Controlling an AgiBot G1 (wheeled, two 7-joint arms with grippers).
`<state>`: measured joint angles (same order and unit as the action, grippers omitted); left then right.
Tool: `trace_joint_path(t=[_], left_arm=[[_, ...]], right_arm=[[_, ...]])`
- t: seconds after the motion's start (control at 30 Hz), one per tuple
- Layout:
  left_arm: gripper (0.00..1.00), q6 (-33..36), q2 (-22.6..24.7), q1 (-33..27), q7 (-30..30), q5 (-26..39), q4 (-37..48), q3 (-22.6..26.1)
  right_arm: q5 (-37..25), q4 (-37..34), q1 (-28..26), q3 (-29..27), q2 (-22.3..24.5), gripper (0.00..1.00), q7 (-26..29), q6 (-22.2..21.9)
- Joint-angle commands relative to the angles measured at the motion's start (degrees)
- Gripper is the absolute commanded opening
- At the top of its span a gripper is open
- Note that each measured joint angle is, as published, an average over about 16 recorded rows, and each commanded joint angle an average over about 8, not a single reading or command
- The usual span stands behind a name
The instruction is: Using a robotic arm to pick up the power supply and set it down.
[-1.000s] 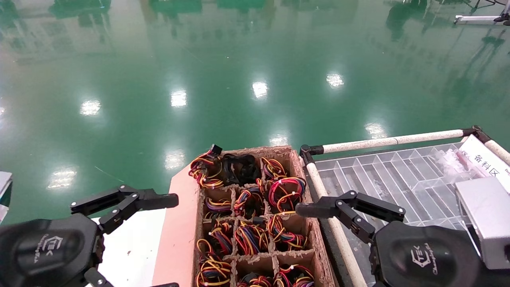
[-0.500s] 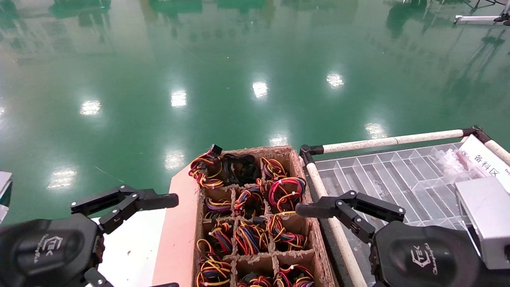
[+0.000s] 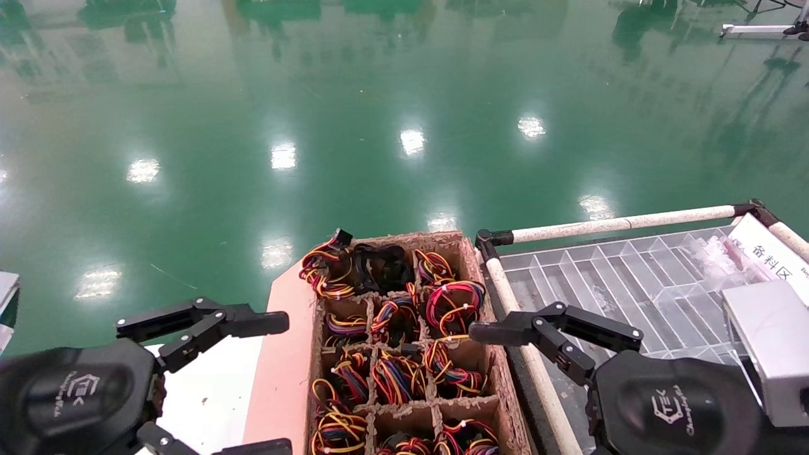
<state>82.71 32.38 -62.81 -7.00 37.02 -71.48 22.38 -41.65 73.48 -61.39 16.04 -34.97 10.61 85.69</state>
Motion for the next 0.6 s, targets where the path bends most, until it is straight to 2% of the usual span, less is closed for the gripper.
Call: trace_joint_path(t=[0.03, 0.6], left_arm=[[0.00, 0.00, 0.00, 0.00, 0.00, 0.00, 0.00, 0.00], [0.00, 0.00, 0.00, 0.00, 0.00, 0.00, 0.00, 0.00]], right_arm=[[0.00, 0.00, 0.00, 0.00, 0.00, 1.00, 0.00, 0.00], [-0.03, 0.01, -0.02, 0.00, -0.01, 1.00, 0.02, 0.00]])
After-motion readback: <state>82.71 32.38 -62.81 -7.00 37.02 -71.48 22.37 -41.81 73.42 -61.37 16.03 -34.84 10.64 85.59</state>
